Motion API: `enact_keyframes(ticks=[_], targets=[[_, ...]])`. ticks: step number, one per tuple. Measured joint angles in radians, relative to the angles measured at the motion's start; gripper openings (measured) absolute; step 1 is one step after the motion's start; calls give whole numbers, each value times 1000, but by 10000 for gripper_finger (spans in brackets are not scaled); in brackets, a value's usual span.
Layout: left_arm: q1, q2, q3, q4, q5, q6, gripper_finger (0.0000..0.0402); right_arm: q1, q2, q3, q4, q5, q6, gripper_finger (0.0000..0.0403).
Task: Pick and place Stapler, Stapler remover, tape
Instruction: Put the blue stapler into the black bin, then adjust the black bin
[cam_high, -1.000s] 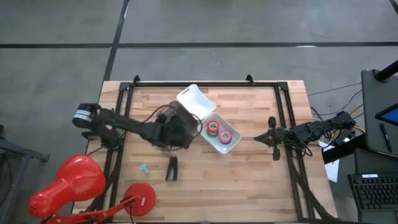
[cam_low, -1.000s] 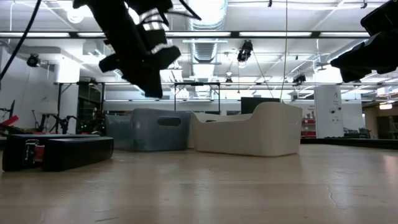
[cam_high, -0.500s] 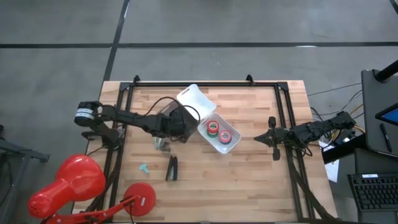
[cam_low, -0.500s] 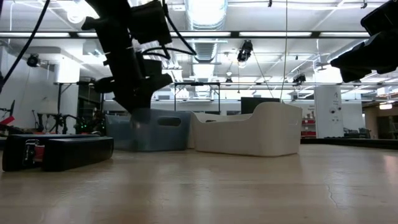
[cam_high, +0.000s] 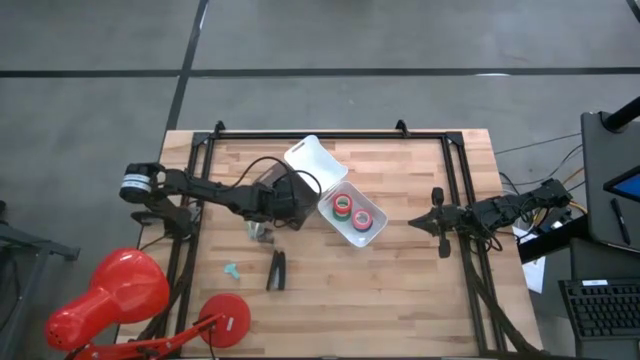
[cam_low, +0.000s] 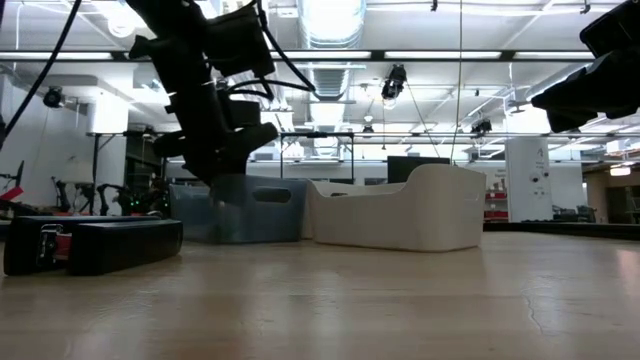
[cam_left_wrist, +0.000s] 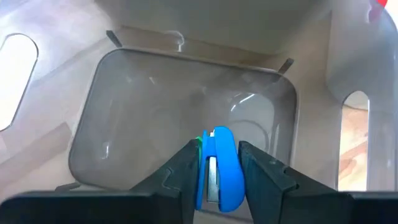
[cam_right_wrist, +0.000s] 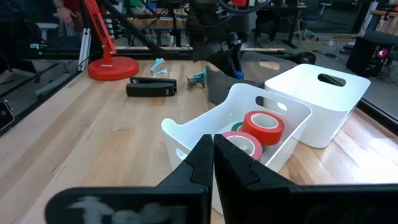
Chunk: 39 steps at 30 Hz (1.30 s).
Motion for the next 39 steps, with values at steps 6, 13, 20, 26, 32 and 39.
enact_keyframes(ticks=[6, 13, 20, 26, 32, 39], targets=[[0, 0, 0, 12, -13, 0, 151, 0, 0, 0, 0, 0, 0, 8], [-15, -1, 12, 27, -19, 21, 178, 0, 0, 0, 0, 0, 0, 8], [-138, -5, 69, 28, -21, 36, 179, 0, 0, 0, 0, 0, 0, 8], [-286, -6, 95, 30, -23, -53, 177, 0, 0, 0, 0, 0, 0, 8], [-387, -6, 95, 28, -120, -119, 177, 0, 0, 0, 0, 0, 0, 8], [-468, -8, 85, 20, -62, -170, 177, 0, 0, 0, 0, 0, 0, 8]])
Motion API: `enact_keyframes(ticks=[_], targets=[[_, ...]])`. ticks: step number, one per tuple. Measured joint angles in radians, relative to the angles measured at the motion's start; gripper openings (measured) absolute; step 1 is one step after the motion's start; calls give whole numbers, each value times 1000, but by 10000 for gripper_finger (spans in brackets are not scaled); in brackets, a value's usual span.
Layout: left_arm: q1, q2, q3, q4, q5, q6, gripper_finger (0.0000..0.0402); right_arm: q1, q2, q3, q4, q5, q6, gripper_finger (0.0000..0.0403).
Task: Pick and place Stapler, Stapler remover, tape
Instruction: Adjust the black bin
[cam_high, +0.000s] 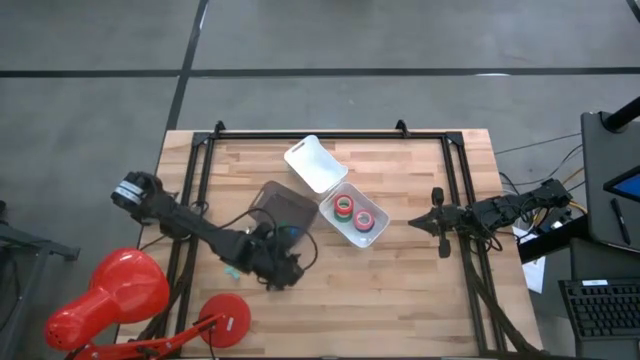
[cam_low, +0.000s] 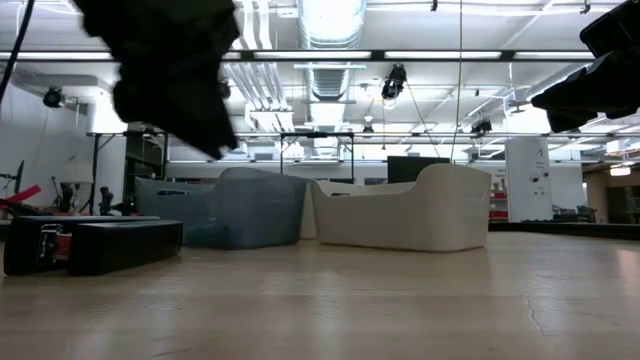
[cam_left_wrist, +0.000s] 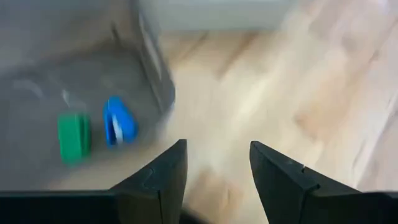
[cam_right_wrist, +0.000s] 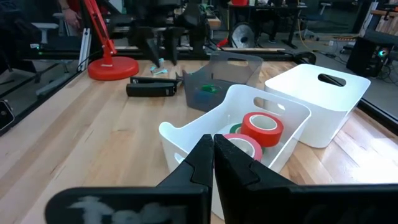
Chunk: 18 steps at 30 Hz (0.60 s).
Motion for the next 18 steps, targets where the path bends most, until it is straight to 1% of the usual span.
enact_keyframes(ticks=[2, 4, 6, 8, 11, 18], targets=[[-22, 0, -13, -34, 4, -68, 177, 0, 0, 0, 0, 0, 0, 8], [-33, 0, -16, -122, 4, -140, 177, 0, 0, 0, 0, 0, 0, 8], [-35, 0, -18, -224, -14, -222, 177, 0, 0, 0, 0, 0, 0, 8], [-25, 0, -24, -293, -42, -286, 177, 0, 0, 0, 0, 0, 0, 8], [7, 0, -37, -353, -32, -298, 177, 0, 0, 0, 0, 0, 0, 8], [81, 0, -100, -340, 2, -311, 177, 0, 0, 0, 0, 0, 0, 8]])
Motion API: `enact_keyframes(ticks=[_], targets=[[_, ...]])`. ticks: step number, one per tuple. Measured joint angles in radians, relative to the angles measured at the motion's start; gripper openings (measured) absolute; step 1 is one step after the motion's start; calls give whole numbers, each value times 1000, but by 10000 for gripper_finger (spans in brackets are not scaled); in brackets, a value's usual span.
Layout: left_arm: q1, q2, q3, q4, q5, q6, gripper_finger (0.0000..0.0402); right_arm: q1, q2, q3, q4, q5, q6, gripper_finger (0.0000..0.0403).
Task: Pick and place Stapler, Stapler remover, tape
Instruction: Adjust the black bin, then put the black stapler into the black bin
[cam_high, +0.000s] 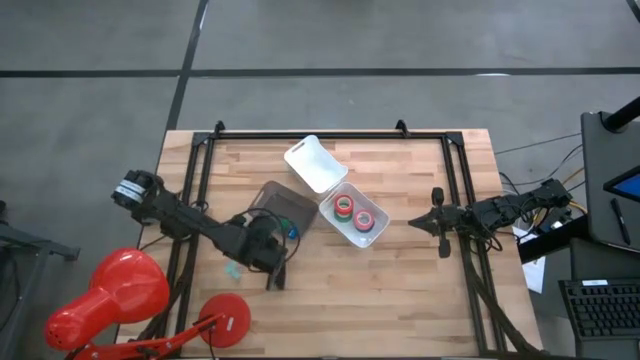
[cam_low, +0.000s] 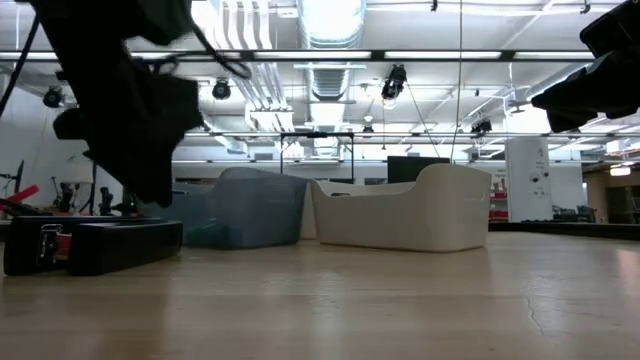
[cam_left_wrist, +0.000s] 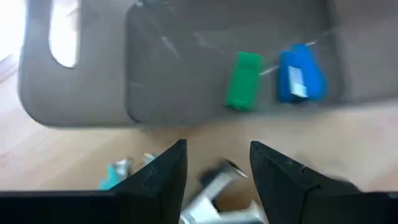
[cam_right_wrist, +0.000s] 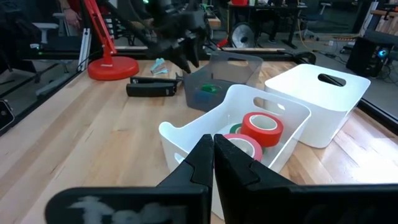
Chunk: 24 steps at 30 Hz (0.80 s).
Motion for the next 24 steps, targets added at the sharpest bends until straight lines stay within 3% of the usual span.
enact_keyframes(ticks=[14, 20, 24], targets=[[131, 1, -69, 101, -53, 144, 177, 0, 0, 0, 0, 0, 0, 8], [146, 1, -69, 89, -98, 279, 177, 0, 0, 0, 0, 0, 0, 8], [146, 1, -68, 78, -90, 281, 177, 0, 0, 0, 0, 0, 0, 8]])
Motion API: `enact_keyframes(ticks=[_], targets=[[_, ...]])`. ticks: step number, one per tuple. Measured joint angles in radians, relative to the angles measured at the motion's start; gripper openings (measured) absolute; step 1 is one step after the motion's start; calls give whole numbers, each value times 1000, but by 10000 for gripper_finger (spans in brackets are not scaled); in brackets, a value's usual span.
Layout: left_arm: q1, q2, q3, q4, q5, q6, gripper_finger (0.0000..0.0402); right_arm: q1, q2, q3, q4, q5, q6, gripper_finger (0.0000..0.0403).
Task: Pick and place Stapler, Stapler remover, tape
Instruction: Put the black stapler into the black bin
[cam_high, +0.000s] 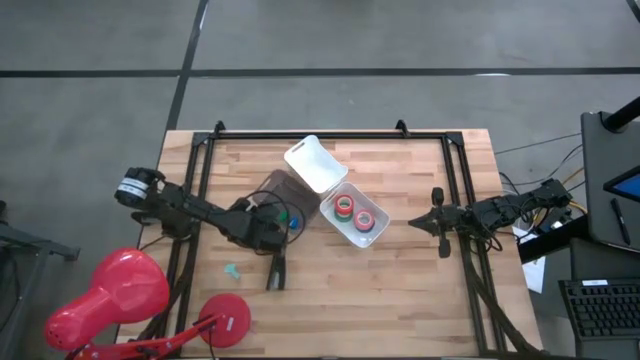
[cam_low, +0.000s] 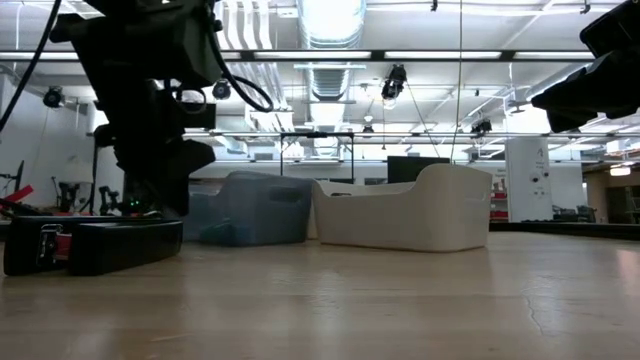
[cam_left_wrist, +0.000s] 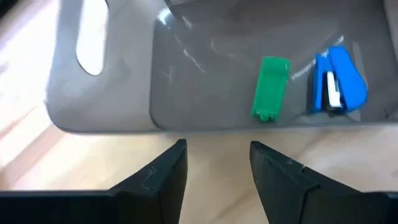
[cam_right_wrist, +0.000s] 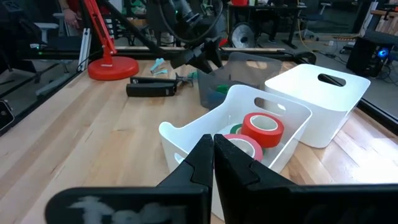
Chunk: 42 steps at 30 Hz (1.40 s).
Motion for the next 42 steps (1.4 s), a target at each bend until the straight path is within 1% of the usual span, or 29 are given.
enact_keyframes(ticks=[4, 7, 9, 11, 13, 16, 21, 24, 28, 33, 42], targets=[[-31, 0, 26, 0, 55, -4, 177, 0, 0, 0, 0, 0, 0, 8], [-80, 0, 63, 0, 66, -33, 177, 0, 0, 0, 0, 0, 0, 8], [-114, -1, 88, 2, 101, -132, 177, 0, 0, 0, 0, 0, 0, 8], [-148, -1, 107, 3, 175, -238, 177, 0, 0, 0, 0, 0, 0, 8], [-189, -1, 118, 17, 224, -292, 177, 0, 0, 0, 0, 0, 0, 8], [-260, 1, 122, 39, 248, -366, 177, 0, 0, 0, 0, 0, 0, 8], [-364, 1, 122, 45, 249, -519, 177, 0, 0, 0, 0, 0, 0, 8], [-404, 1, 121, 45, 239, -579, 177, 0, 0, 0, 0, 0, 0, 8], [-417, 15, 121, 56, 234, -599, 177, 0, 0, 0, 0, 0, 0, 8], [-416, 62, 120, 95, 241, -577, 177, 0, 0, 0, 0, 0, 0, 8], [-416, 111, 121, 89, 250, -567, 177, 0, 0, 0, 0, 0, 0, 8]])
